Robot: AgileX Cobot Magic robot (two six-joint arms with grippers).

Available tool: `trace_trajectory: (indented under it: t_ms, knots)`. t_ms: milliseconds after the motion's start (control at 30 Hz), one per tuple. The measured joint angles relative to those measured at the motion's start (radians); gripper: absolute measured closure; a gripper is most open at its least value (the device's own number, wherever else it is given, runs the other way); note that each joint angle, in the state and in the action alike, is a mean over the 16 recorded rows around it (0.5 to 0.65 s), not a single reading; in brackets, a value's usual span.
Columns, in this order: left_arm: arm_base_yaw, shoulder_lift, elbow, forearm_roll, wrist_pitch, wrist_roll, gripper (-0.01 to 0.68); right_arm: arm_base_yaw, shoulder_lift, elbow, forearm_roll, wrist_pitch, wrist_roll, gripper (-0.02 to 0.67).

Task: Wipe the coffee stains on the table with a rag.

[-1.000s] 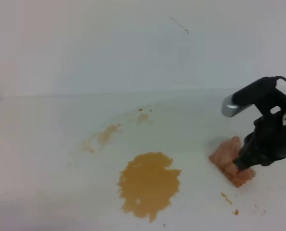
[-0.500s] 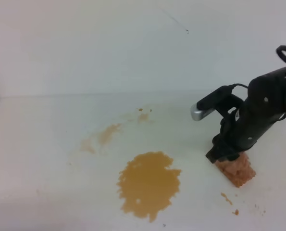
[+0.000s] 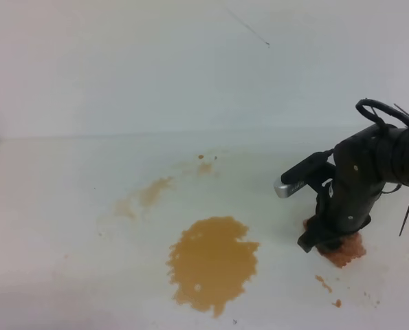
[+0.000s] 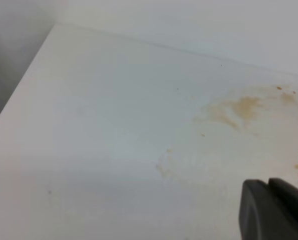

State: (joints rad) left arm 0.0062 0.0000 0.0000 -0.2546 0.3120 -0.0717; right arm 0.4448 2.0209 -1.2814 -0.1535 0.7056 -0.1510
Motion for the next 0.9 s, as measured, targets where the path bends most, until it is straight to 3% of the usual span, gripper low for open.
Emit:
trace_trajectory:
  t_ms: [500,700,900]
  knots:
    - [0.0,0.0,0.0,0.0,0.0,0.0,0.675,0.008,0.002,-0.071,0.058,0.054,-0.043,0.583]
    - [0.0,0.0,0.0,0.0,0.0,0.0,0.675,0.06,-0.038,-0.117,0.16,0.086,-0.115,0.607]
    - [0.0,0.0,0.0,0.0,0.0,0.0,0.675,0.179,-0.075,-0.142,0.28,0.085,-0.193,0.608]
